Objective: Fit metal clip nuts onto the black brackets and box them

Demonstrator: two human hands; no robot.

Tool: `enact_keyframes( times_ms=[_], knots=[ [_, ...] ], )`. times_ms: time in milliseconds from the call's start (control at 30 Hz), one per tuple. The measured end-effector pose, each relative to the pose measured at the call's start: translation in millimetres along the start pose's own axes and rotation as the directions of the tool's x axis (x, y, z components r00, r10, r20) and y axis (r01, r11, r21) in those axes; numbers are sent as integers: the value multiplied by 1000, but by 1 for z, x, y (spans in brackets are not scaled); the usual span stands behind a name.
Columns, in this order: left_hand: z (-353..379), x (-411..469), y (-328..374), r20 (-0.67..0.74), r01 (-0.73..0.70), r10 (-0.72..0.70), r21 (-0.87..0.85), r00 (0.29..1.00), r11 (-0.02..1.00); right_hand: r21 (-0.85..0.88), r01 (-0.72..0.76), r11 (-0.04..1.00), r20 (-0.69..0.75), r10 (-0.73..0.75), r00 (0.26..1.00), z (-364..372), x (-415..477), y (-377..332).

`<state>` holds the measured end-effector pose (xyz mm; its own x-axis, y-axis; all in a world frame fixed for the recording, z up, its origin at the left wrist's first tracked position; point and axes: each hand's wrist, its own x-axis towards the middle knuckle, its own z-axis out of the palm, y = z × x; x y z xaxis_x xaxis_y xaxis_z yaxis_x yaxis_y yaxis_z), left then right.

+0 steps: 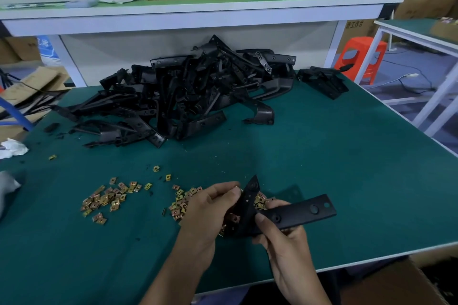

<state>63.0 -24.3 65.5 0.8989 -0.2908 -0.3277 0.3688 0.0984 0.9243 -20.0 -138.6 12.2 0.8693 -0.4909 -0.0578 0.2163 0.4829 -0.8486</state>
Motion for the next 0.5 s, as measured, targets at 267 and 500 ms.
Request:
enact_keyframes(
  times_ms=[267,500],
  knots=[
    [-2,-4,-1,-13,38,-38,23,999,999,-41,31,999,-13,-32,999,-1,1,4],
    [2,-15,-11,-52,-8,11,59,999,998,-249,97,964,-96,-124,988,3,-1,9]
  ],
)
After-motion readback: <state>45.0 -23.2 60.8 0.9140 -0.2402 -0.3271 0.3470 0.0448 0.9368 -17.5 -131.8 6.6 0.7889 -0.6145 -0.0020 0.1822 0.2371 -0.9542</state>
